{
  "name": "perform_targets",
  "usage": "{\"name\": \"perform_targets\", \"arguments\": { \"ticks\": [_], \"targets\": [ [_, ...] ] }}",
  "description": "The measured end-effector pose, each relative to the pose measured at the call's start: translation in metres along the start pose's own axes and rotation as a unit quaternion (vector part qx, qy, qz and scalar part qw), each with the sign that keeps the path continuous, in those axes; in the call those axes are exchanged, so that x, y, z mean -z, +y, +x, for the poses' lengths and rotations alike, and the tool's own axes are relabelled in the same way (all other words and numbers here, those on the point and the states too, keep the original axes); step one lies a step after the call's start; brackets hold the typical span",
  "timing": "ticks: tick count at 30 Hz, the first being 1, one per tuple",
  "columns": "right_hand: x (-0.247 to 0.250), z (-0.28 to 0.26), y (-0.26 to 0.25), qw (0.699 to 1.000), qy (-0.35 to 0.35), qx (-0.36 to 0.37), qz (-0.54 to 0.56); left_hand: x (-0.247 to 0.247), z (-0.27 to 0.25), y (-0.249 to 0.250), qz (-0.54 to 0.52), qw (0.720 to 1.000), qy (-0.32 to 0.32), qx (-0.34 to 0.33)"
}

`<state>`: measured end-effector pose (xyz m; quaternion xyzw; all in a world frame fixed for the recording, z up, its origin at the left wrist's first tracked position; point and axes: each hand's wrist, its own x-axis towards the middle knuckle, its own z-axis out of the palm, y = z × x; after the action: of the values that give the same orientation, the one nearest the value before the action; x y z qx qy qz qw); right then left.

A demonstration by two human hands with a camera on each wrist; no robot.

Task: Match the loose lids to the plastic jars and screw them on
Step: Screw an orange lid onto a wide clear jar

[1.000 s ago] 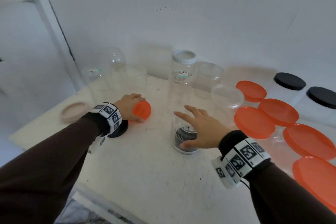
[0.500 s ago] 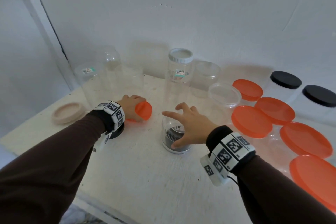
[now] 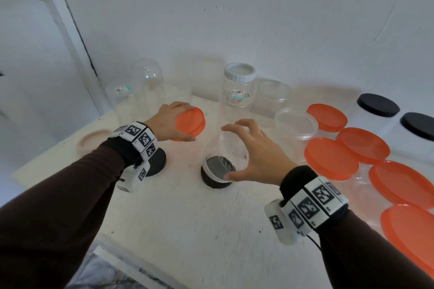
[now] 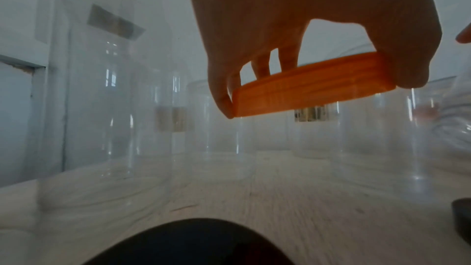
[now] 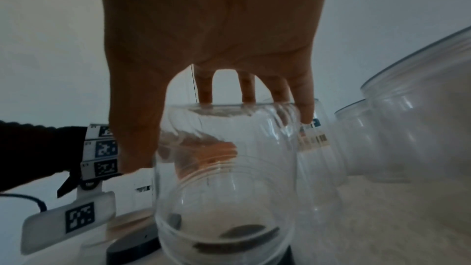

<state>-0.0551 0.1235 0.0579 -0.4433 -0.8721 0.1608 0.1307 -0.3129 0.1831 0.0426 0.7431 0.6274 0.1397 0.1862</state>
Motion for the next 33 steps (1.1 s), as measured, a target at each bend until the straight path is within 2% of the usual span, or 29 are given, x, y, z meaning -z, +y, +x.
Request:
{"name": "perform_targets", "arguments": {
  "ticks": [6, 12, 16, 28, 33],
  "targets": [
    [0.002, -0.022, 0.009, 0.999, 0.024, -0.002, 0.042, -0.002, -0.011, 0.010, -0.058, 0.998, 0.026, -0.028],
    [-0.006, -0.041, 0.023, 0.991, 0.071, -0.066, 0.095, -0.008, -0.022, 0.027, -0.086, 0.993, 0.029, -0.069],
    [-0.008, -0.055, 0.030, 0.986, 0.065, -0.110, 0.110, -0.011, -0.028, 0.037, -0.100, 0.990, 0.033, -0.090],
    [-0.012, -0.066, 0.034, 0.974, 0.093, -0.175, 0.107, -0.024, -0.037, 0.064, -0.129, 0.982, 0.022, -0.136],
    [-0.016, -0.065, 0.037, 0.964, 0.098, -0.188, 0.159, -0.029, -0.039, 0.075, -0.132, 0.980, 0.011, -0.150]
  ]
}}
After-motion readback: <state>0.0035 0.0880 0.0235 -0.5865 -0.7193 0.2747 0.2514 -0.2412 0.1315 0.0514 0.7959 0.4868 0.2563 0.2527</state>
